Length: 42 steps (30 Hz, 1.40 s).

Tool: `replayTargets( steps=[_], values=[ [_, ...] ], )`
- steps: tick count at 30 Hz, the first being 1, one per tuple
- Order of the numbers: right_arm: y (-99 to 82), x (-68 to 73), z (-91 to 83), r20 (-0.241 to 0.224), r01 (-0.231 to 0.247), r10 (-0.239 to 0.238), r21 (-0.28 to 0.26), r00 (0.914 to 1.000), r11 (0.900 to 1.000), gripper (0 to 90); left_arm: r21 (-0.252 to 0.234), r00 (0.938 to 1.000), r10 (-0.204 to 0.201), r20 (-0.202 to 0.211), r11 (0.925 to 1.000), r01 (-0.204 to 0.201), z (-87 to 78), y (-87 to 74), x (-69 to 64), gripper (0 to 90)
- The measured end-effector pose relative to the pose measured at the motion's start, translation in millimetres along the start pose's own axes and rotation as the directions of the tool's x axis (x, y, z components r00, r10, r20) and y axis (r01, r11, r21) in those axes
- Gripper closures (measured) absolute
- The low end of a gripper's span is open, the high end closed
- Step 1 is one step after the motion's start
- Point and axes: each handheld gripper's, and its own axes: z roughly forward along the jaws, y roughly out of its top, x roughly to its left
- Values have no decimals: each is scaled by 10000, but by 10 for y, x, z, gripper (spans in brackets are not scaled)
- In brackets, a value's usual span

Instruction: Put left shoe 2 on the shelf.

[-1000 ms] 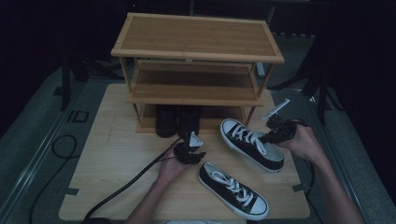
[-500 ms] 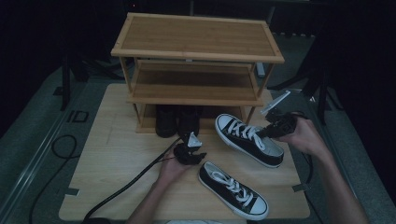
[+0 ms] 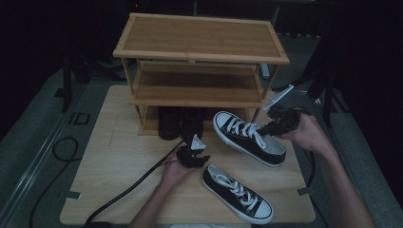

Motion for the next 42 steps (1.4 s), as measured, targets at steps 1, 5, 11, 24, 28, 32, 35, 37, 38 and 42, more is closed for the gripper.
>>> replayTargets(
  steps=[1,5,11,24,28,32,35,37,38,42],
  values=[
    [17,8,-7,3,24,-24,-18,10000,10000,884,0,10000,0,0,10000,0,0,0,0,576],
    [87,32,-31,-7,143,-144,-105,9999,9998,884,-11,10000,-12,-2,10000,12,0,0,-1,576],
    [179,63,-65,-101,319,-323,-355,9994,9989,885,-3,10000,-1,-3,10000,1,0,0,0,576],
    [350,75,-109,-308,312,-342,-933,9989,9952,885,-5,10000,2,-5,10000,-2,0,0,0,576],
    [418,73,-145,-153,276,-297,-1184,9994,9926,885,-6,10000,-10,-2,10000,10,0,0,-1,576],
    [466,65,-162,-101,203,-218,-1278,9997,9916,884,-14,10000,-47,42,10000,47,2,-1,-3,576],
    [520,54,-163,-46,185,-193,-1357,9998,9906,885,-14,10000,-11,-10,10000,11,0,0,-2,576],
    [557,51,-159,58,183,-176,-1436,9998,9895,884,-16,10000,-12,-3,10000,12,1,0,-1,576],
    [574,45,-155,59,121,-114,-1489,9999,9888,884,-16,10000,-12,-4,10000,12,1,0,-1,576],
    [635,6,-142,44,-96,104,-1662,9999,9860,884,-13,10000,-7,-4,10000,7,1,0,-1,576]
  ],
)
